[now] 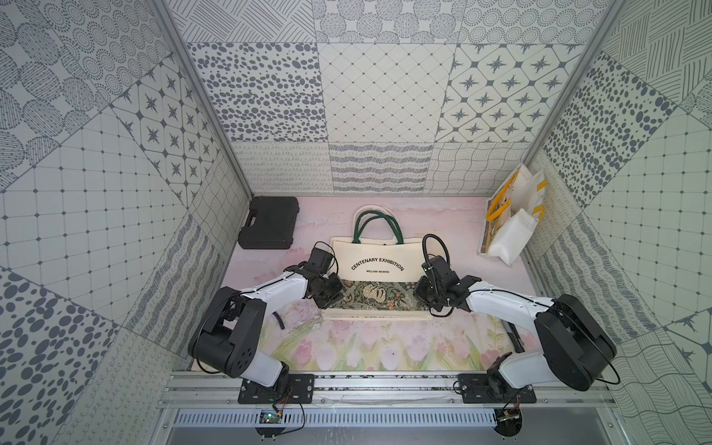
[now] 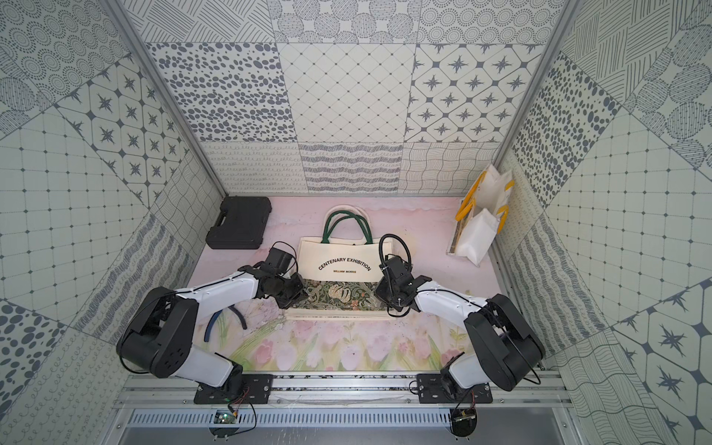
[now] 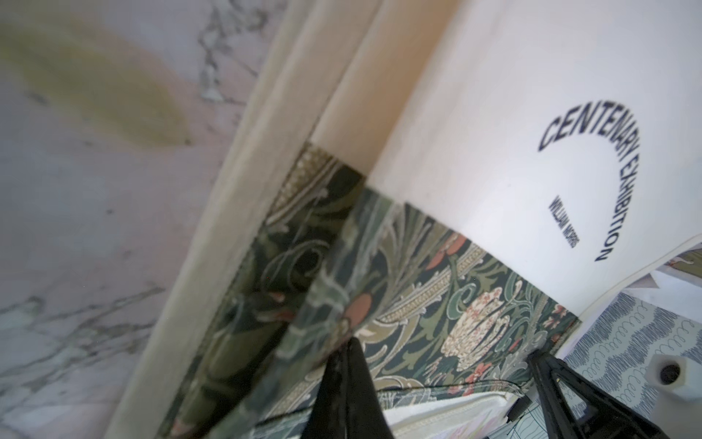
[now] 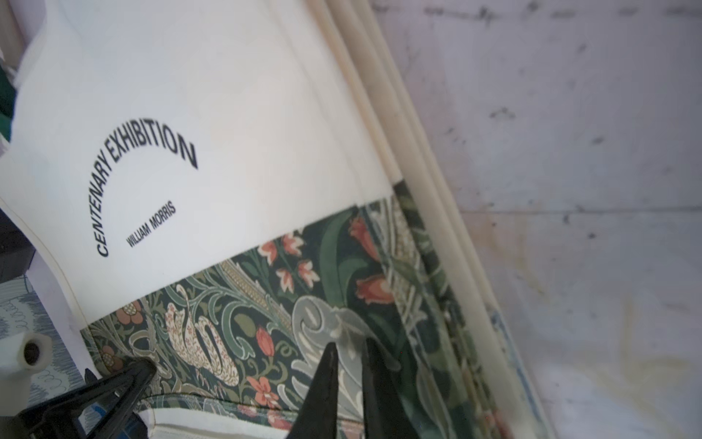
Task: Put away the canvas bag
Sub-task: Adjust the canvas bag at the center of the board.
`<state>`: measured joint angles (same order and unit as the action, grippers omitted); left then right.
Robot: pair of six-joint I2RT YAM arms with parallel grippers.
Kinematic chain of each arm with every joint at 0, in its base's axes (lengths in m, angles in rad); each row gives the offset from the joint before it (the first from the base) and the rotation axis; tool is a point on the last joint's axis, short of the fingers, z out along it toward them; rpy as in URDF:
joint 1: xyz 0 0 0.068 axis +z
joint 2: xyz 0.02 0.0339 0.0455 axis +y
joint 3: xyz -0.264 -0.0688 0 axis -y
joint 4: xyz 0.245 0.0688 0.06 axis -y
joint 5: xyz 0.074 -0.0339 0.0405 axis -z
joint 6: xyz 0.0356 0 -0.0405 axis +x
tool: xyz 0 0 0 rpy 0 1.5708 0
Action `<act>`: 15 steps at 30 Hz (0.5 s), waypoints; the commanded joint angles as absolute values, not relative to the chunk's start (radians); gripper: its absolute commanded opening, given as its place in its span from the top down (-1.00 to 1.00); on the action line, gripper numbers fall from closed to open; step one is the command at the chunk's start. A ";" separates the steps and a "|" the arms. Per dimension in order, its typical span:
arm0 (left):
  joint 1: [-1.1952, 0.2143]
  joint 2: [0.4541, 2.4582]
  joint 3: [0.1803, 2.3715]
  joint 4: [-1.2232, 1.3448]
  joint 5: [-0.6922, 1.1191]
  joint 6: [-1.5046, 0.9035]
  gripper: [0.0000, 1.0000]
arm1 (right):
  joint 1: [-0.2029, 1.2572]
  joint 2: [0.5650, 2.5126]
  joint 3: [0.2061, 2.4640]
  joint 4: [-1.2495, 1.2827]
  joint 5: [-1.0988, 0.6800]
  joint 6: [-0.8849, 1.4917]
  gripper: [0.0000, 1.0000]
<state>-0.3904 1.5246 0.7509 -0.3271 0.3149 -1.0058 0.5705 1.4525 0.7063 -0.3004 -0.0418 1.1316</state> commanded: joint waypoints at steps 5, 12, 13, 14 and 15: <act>-0.359 1.673 0.921 -0.550 0.088 -0.915 1.00 | 0.462 1.586 0.814 -0.349 -0.073 1.019 0.70; -0.357 1.766 1.066 -0.562 0.089 -0.867 1.00 | 0.427 1.713 0.980 -0.351 -0.111 0.975 0.72; -0.356 1.776 1.078 -0.561 0.095 -0.866 1.00 | 0.423 1.728 1.007 -0.351 -0.116 0.973 0.72; -0.357 1.784 1.086 -0.558 0.099 -0.867 1.00 | 0.420 1.744 1.032 -0.351 -0.118 0.973 0.72; -0.357 1.790 1.088 -0.557 0.101 -0.869 1.00 | 0.417 1.756 1.055 -0.351 -0.117 0.973 0.72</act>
